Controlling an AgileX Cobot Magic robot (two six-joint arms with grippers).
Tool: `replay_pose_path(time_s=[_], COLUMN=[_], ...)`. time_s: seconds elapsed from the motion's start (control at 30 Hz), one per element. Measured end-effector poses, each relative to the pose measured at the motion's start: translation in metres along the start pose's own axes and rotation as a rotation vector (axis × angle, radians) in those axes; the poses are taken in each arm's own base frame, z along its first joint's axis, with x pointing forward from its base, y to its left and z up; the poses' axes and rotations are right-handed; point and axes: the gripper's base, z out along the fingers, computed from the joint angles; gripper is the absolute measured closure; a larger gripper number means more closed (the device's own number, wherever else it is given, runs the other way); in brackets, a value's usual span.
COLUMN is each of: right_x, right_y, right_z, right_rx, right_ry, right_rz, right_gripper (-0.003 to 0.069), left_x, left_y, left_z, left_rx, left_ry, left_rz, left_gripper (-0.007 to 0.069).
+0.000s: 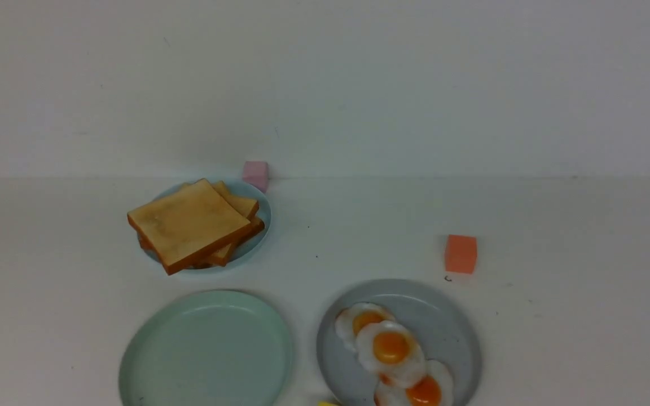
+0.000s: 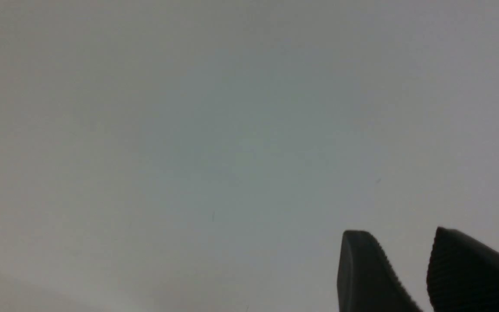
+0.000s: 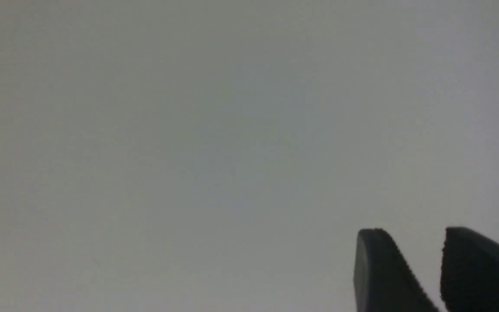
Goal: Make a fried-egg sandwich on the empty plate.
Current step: Use the left arm to grab a slice of bread
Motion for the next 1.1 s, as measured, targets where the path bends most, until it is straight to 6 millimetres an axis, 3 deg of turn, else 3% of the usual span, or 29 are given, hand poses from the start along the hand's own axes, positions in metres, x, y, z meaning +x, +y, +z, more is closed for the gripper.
replay_pose_path(time_s=[0.13,0.3,0.33,0.5,0.53,0.63,0.73,0.87,1.1], right_x=[0.019,0.075,0.078,0.13,0.133,0.157,0.165,0.168,0.169], right_y=[-0.01,-0.016,-0.015,0.014,0.017,0.039,0.049,0.052,0.052], right_z=[0.046,0.08,0.082,0.088,0.088,0.086,0.086,0.087,0.086], right_rx=[0.179,0.232,0.224,-0.017,-0.035,-0.193,-0.253,-0.276,-0.288], right_ry=[0.364,0.693,0.71,0.989,1.006,1.132,1.167,1.177,1.177], right_rz=[-0.03,0.066,0.079,0.07,0.077,0.051,0.028,0.007,-0.015], right_gripper=[0.0421,0.0421,0.0421,0.0421,0.0421,0.0421,0.0413,0.0408,0.0406], left_x=[0.021,0.06,0.062,0.115,0.117,0.131,0.136,0.143,0.171], left_y=[0.014,0.036,0.037,0.061,0.062,0.064,0.065,0.072,0.086], left_z=[0.047,0.094,0.096,0.139,0.14,0.171,0.199,0.236,0.274], left_rx=[-0.172,-0.328,-0.334,-0.494,-0.498,-0.524,-0.512,-0.489,-0.455], left_ry=[0.251,0.506,0.518,0.791,0.799,0.891,0.938,0.977,1.017], left_rz=[0.01,-0.009,-0.018,-0.175,-0.179,-0.231,-0.23,-0.211,-0.195], left_gripper=[0.0386,0.0386,0.0386,0.0386,0.0386,0.0372,0.0337,0.0236,0.015])
